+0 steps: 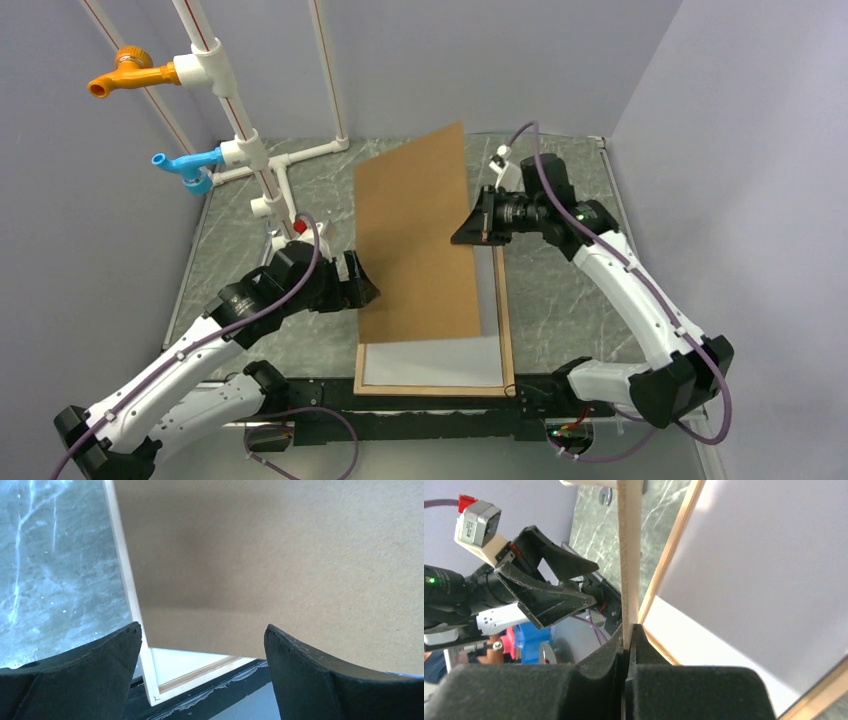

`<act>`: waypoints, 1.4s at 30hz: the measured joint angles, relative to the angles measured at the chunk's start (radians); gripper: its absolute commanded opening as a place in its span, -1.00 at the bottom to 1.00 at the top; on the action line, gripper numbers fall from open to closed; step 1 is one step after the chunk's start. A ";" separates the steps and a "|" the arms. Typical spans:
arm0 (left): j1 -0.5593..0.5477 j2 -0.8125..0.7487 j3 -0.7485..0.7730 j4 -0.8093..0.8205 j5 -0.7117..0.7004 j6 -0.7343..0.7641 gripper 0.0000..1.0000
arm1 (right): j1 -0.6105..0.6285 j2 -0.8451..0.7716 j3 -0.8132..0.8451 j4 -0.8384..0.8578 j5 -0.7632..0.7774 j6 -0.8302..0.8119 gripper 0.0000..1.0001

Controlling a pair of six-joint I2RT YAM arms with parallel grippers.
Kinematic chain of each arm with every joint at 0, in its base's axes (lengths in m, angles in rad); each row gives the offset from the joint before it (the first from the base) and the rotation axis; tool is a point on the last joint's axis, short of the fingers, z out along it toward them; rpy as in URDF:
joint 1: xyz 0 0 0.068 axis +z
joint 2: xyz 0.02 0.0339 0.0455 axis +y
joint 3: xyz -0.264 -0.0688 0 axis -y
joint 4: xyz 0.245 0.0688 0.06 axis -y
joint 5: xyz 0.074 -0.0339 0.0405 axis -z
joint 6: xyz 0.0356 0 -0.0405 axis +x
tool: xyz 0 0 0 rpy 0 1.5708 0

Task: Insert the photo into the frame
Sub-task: Turn over the photo frame item on the photo frame.

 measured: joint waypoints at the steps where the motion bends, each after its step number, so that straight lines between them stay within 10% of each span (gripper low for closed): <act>1: 0.000 0.006 0.015 -0.001 0.000 0.000 0.91 | -0.002 -0.004 0.035 -0.033 0.024 -0.008 -1.00; 15: 0.000 0.255 0.367 -0.028 0.021 0.019 0.92 | -0.003 0.127 0.556 -0.632 0.422 -0.135 -1.00; 35: 0.000 0.235 0.219 0.007 0.045 -0.025 0.94 | 0.187 0.388 0.797 -0.832 0.605 -0.158 -1.00; 42: 0.000 0.232 0.215 0.022 0.045 -0.028 0.95 | 0.245 0.414 0.825 -0.826 0.651 -0.124 -0.15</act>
